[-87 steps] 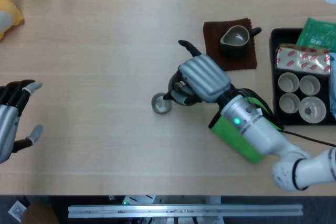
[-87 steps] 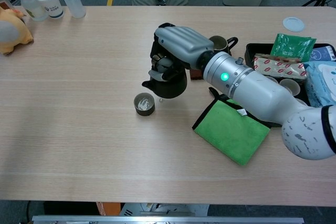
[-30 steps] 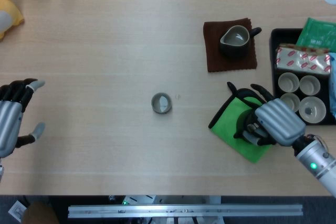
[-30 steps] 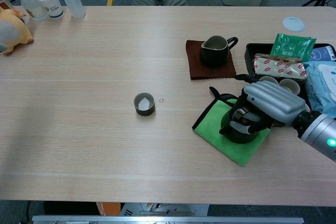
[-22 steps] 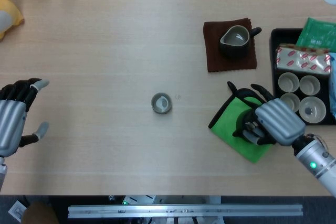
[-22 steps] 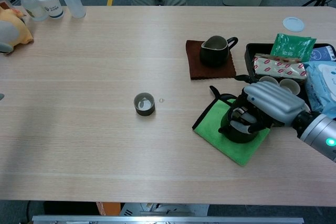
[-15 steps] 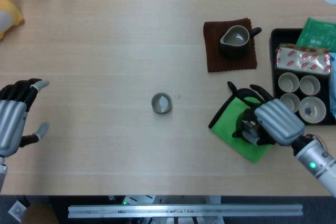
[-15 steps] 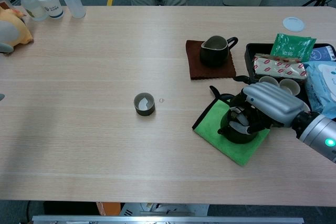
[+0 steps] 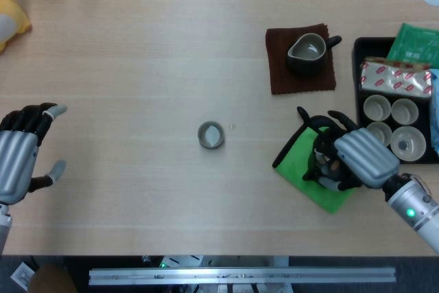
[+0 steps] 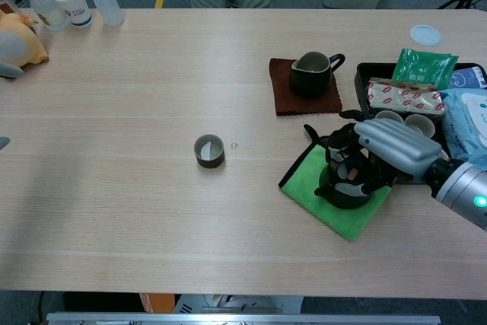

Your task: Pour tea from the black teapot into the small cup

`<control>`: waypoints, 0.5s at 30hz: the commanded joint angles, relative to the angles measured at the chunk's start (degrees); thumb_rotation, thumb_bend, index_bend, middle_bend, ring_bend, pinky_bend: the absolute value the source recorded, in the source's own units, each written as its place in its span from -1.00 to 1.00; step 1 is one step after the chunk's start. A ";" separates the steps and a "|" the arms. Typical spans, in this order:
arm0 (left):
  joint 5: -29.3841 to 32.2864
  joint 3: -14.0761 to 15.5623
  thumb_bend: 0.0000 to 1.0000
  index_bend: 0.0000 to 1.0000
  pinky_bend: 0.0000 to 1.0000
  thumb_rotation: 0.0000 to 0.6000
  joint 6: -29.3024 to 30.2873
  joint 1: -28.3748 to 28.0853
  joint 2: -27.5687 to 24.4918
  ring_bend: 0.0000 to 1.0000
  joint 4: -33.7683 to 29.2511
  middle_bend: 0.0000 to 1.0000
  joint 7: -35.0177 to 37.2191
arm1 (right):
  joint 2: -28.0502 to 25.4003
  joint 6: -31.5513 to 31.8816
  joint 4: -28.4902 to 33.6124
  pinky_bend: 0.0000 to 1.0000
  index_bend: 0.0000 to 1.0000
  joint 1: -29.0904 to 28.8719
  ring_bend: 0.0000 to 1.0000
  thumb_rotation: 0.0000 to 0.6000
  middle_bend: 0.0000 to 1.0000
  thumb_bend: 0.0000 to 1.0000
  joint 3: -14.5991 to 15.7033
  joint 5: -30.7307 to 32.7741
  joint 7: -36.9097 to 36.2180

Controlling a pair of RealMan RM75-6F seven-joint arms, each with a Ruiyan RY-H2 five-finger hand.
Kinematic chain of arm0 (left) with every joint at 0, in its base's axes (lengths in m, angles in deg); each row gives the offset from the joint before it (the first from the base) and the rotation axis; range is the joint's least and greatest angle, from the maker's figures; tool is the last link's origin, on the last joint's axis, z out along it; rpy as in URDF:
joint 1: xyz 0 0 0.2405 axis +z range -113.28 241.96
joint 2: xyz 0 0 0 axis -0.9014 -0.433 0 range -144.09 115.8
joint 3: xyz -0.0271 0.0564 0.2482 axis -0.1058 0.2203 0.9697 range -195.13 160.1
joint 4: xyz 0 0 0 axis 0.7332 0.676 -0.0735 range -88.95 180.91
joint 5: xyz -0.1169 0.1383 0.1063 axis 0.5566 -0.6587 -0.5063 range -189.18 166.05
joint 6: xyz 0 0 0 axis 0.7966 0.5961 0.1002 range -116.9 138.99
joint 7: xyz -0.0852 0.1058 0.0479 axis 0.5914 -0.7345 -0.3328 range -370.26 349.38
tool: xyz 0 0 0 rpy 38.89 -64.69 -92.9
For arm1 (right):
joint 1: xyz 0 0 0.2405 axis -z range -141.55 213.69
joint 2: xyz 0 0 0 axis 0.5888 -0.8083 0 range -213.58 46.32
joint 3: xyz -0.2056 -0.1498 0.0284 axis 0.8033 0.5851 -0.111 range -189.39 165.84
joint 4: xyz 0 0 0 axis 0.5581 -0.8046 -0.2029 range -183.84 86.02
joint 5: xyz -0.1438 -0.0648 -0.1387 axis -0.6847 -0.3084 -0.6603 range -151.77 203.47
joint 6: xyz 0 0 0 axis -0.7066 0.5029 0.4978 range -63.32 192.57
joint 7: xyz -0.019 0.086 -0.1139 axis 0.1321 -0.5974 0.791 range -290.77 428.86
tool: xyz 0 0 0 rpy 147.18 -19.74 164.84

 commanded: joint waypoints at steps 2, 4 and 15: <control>0.13 0.00 -0.47 -0.70 -0.60 1.00 -0.08 -0.07 0.06 -0.68 -0.01 -0.63 -0.17 | -1.05 -1.68 1.07 -1.00 0.28 -0.67 -0.53 1.00 -0.23 -0.94 -0.29 0.89 -0.83; 0.20 -0.02 -0.47 -0.70 -0.60 1.00 -0.08 -0.11 0.10 -0.68 -0.01 -0.63 -0.23 | -1.41 -2.20 1.45 -1.00 0.28 -0.89 -0.55 1.00 -0.23 -1.00 -0.44 1.06 -1.42; 0.57 -0.03 -0.47 -0.70 -0.60 1.00 -0.12 -0.23 0.21 -0.68 0.07 -0.63 -0.48 | -3.30 -4.09 2.28 -1.00 0.28 -2.34 -0.57 0.97 -0.24 -1.00 -1.43 1.00 -3.70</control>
